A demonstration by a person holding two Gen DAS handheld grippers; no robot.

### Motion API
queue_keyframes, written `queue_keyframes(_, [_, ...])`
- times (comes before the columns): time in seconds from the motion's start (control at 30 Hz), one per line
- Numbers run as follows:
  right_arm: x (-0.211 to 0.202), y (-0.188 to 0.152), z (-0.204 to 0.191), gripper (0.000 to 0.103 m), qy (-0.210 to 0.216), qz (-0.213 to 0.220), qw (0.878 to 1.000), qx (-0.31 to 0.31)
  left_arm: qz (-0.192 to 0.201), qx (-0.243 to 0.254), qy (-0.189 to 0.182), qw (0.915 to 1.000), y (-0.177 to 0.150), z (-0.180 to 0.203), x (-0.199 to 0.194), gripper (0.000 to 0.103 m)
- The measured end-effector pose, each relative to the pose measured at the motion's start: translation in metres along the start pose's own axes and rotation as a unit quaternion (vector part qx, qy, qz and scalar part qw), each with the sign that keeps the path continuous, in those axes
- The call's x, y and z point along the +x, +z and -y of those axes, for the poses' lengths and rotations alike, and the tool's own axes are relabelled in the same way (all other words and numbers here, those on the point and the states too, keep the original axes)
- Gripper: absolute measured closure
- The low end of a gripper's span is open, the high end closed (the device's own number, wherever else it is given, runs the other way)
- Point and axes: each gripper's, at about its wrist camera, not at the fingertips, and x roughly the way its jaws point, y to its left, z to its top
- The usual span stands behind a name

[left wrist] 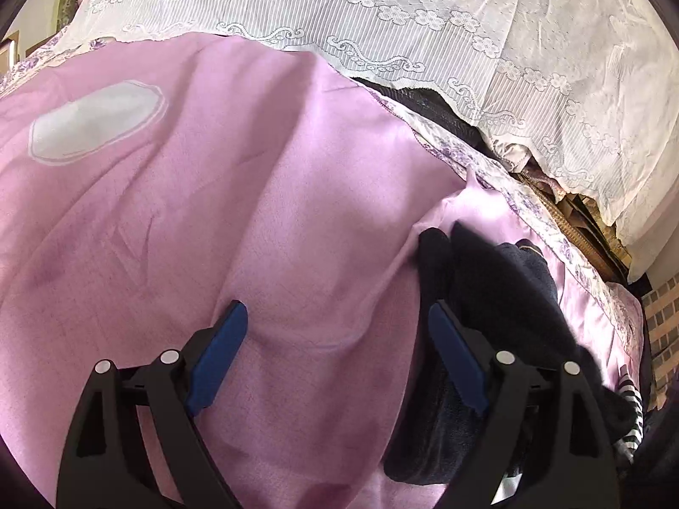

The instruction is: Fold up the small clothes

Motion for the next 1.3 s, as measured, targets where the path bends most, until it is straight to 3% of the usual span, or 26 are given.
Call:
queue_keyframes(0.1, [0.012,-0.017,-0.027,0.067,-0.052,-0.006,0.994,-0.092,-0.005,0.0,-0.001,1.0,0.003,0.002,0.008,0.018])
queue_keyframes(0.13, [0.012,-0.021,-0.035,0.046,-0.046,-0.01,0.992,-0.118,-0.006,-0.001,-0.002,1.0,0.003,0.002,0.008,0.018])
queue_keyframes(0.17, [0.011,-0.024,-0.039,0.035,-0.031,-0.015,0.99,-0.134,-0.006,0.0,-0.003,1.0,0.003,0.001,0.007,0.018])
queue_keyframes(0.23, [0.005,-0.025,-0.041,0.035,-0.029,-0.013,0.989,-0.145,-0.008,0.0,-0.005,1.0,0.003,-0.001,0.009,0.018])
queue_keyframes(0.33, [-0.016,-0.021,-0.03,0.037,0.009,0.002,0.991,-0.133,-0.01,-0.011,-0.016,0.9998,0.004,-0.005,0.007,0.018])
queue_keyframes(0.47, [-0.069,-0.015,-0.015,0.042,0.065,0.071,0.988,-0.123,-0.01,-0.02,-0.024,0.9995,0.006,-0.009,0.004,0.018])
queue_keyframes(0.5, [-0.082,-0.013,-0.008,0.045,0.058,0.091,0.987,-0.118,-0.009,-0.02,-0.024,0.9995,0.006,-0.009,0.003,0.018])
queue_keyframes(0.57, [-0.099,-0.009,0.009,0.062,0.032,0.114,0.988,-0.1,-0.007,-0.013,-0.024,0.9996,0.005,-0.005,-0.001,0.018])
queue_keyframes(0.6, [-0.103,-0.009,0.02,0.066,0.02,0.117,0.989,-0.085,-0.005,-0.008,-0.025,0.9996,0.004,-0.003,-0.004,0.018])
queue_keyframes(0.73, [-0.091,-0.02,0.051,0.071,0.0,0.077,0.995,-0.057,0.006,0.04,-0.039,0.9984,-0.002,0.019,-0.017,0.015])
queue_keyframes(0.83, [-0.07,-0.037,0.049,0.068,-0.019,0.057,0.995,-0.076,-0.001,0.088,-0.045,0.9951,-0.012,0.041,-0.017,0.014])
queue_keyframes(0.87, [-0.065,-0.042,0.041,0.064,-0.034,0.054,0.993,-0.099,-0.007,0.109,-0.03,0.9936,-0.017,0.048,-0.013,0.012])
queue_keyframes(0.93, [-0.056,-0.053,0.021,0.058,-0.07,0.057,0.984,-0.151,-0.015,0.157,0.035,0.9869,-0.029,0.062,0.003,0.005])
queue_keyframes(0.97, [-0.053,-0.058,0.014,0.05,-0.081,0.059,0.981,-0.166,-0.01,0.166,0.056,0.9844,-0.033,0.062,0.008,0.004])
queue_keyframes(1.03, [-0.046,-0.065,0.005,0.044,-0.098,0.059,0.975,-0.19,-0.014,0.151,0.069,0.986,-0.032,0.055,0.013,0.004])
queue_keyframes(1.13, [-0.046,-0.065,0.006,0.044,-0.096,0.059,0.975,-0.192,-0.04,0.106,0.039,0.9928,-0.025,0.036,0.021,0.004])
queue_keyframes(1.3, [-0.058,-0.061,0.013,0.042,-0.064,0.061,0.978,-0.187,-0.011,0.121,0.048,0.9915,-0.027,0.044,0.01,0.004])
